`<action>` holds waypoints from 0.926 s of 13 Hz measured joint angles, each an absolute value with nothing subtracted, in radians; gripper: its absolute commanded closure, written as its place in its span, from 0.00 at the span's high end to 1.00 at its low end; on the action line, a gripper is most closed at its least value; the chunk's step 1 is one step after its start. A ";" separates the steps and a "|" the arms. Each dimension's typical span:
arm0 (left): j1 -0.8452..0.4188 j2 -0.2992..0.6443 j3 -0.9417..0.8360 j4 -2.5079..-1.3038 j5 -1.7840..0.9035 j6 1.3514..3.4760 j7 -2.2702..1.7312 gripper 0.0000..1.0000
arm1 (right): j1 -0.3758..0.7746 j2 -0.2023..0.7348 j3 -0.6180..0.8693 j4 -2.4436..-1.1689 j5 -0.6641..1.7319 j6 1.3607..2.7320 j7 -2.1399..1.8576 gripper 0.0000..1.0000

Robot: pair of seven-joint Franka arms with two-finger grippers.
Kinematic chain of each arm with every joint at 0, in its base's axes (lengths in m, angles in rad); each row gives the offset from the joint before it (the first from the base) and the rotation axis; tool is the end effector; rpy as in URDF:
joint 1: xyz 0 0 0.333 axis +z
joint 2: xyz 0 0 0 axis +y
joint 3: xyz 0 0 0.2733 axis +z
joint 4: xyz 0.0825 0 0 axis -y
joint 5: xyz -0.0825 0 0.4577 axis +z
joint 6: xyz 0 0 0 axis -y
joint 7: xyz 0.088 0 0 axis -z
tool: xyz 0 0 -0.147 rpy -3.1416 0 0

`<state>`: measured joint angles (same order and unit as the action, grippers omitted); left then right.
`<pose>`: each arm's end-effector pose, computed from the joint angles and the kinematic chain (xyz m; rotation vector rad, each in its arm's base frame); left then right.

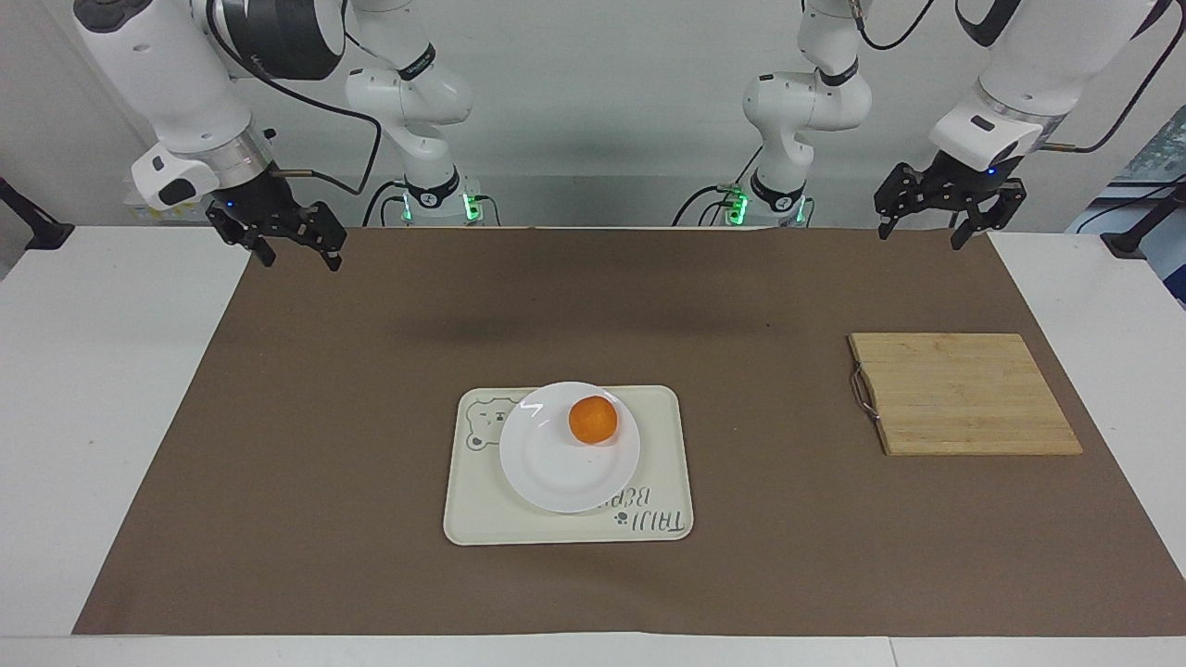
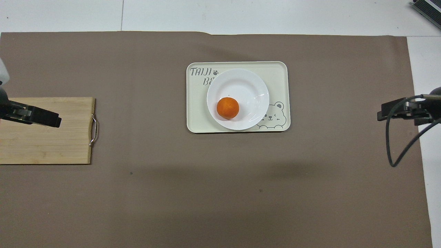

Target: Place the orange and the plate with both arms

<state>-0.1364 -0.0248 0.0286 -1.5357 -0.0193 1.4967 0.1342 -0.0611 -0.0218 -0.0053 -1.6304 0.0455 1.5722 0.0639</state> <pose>0.6097 -0.0688 0.5698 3.0983 -0.3788 -0.0218 0.6187 -0.0345 0.5232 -3.0888 0.2029 0.0563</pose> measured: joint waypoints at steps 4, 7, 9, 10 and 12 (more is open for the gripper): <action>-0.136 -0.025 0.029 -1.536 -0.019 1.497 0.134 1.00 | -0.061 -0.083 -0.009 -1.619 0.045 1.529 0.034 1.00; -0.136 -0.025 0.029 -1.536 -0.019 1.497 0.134 1.00 | -0.060 -0.109 -0.008 -1.618 0.045 1.516 0.031 1.00; -0.136 -0.025 0.029 -1.536 -0.019 1.497 0.134 1.00 | -0.059 -0.109 -0.004 -1.610 0.041 1.479 0.030 1.00; -0.136 -0.025 0.029 -1.536 -0.019 1.497 0.134 1.00 | -0.058 -0.109 -0.003 -1.594 0.026 1.452 0.027 1.00; -0.136 -0.025 0.029 -1.536 -0.019 1.498 0.134 1.00 | -0.059 -0.110 -0.005 -1.571 0.006 1.434 -0.020 1.00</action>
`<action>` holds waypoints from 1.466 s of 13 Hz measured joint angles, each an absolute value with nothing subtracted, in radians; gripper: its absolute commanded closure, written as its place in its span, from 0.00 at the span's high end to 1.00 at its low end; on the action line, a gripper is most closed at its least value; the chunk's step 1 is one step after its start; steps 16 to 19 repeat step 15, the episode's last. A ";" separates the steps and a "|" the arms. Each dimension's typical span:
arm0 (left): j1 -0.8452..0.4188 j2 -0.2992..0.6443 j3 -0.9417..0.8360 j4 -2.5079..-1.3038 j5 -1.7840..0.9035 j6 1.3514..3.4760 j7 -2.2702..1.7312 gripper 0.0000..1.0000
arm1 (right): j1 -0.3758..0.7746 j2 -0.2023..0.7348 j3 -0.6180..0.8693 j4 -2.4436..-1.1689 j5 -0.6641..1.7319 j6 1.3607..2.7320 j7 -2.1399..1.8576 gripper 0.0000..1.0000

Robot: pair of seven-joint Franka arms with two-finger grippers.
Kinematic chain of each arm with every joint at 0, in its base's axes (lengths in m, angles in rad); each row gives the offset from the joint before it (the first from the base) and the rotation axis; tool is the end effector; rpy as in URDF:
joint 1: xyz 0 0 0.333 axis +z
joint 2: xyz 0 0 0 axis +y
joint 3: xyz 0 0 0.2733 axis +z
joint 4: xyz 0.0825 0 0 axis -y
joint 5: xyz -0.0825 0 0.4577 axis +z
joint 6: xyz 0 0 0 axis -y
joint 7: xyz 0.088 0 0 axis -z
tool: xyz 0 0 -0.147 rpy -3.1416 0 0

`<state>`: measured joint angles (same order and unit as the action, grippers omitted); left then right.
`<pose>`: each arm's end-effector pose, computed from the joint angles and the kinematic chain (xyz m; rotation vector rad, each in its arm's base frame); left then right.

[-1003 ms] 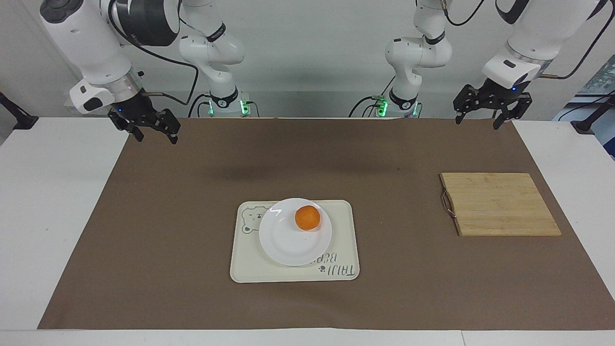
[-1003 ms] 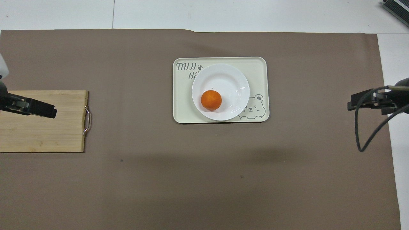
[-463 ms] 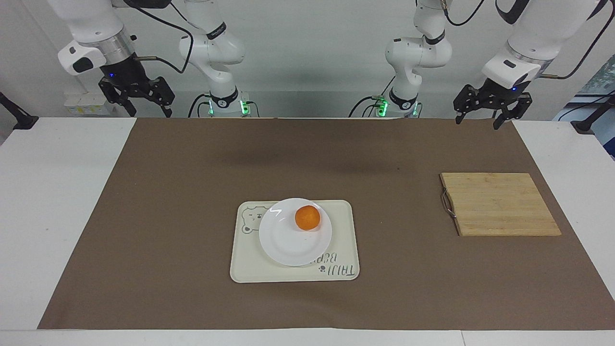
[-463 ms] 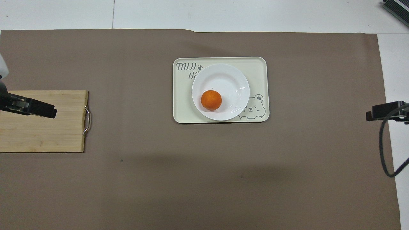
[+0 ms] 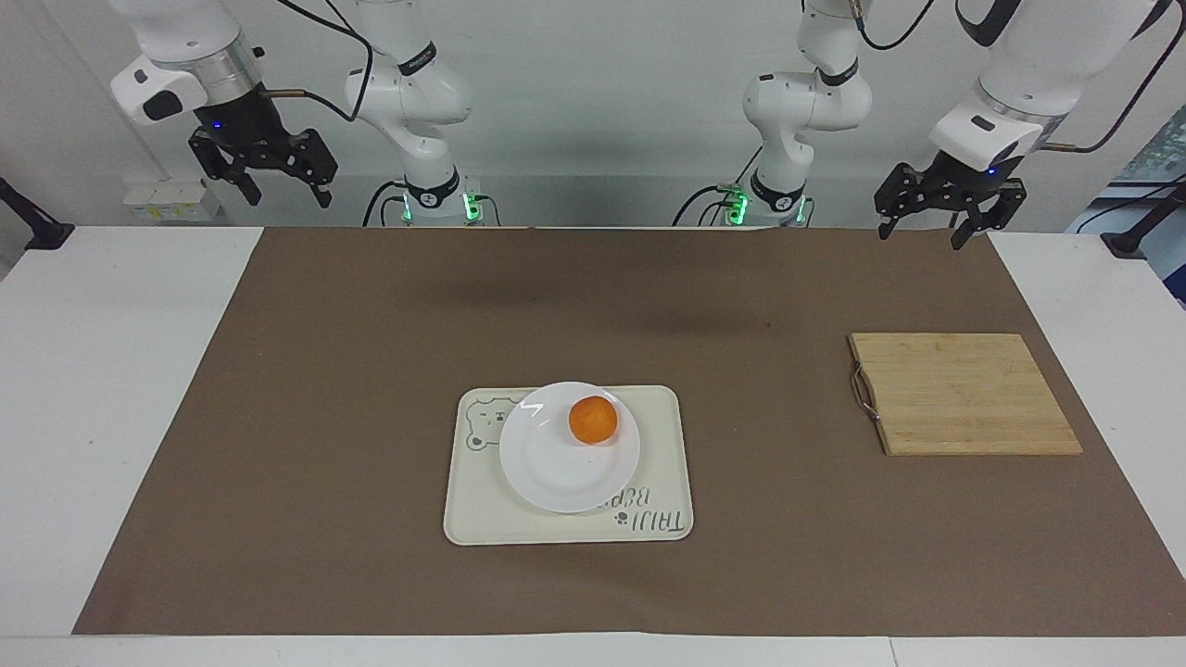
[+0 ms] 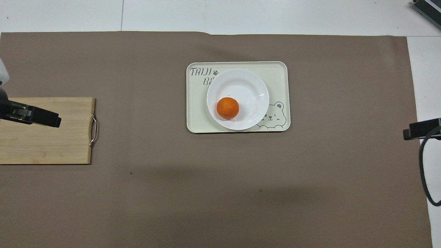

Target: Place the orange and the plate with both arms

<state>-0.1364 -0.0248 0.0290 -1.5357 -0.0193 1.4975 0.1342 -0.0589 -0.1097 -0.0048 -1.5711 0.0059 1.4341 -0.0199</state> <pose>0.6098 -0.0686 0.5699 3.0984 -0.3782 -0.0205 0.5809 -0.0362 0.5963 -3.1331 0.0674 0.0423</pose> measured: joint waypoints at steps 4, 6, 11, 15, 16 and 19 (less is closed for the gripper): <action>-0.136 -0.025 0.029 -1.536 -0.019 1.498 0.134 1.00 | -0.059 -0.107 -0.008 -1.573 0.005 1.445 -0.048 1.00; -0.136 -0.025 0.029 -1.536 -0.019 1.498 0.134 1.00 | -0.059 -0.107 -0.007 -1.574 0.005 1.446 -0.048 1.00; -0.136 -0.025 0.029 -1.536 -0.019 1.498 0.134 1.00 | -0.059 -0.106 -0.007 -1.586 -0.007 1.474 -0.048 1.00; -0.136 -0.025 0.029 -1.536 -0.019 1.498 0.134 1.00 | -0.059 -0.106 -0.006 -1.586 -0.008 1.474 -0.047 1.00; -0.136 -0.025 0.029 -1.536 -0.019 1.498 0.134 1.00 | -0.059 -0.106 -0.006 -1.586 -0.008 1.474 -0.047 1.00; -0.136 -0.025 0.029 -1.536 -0.019 1.498 0.134 1.00 | -0.059 -0.106 -0.006 -1.586 -0.008 1.474 -0.047 1.00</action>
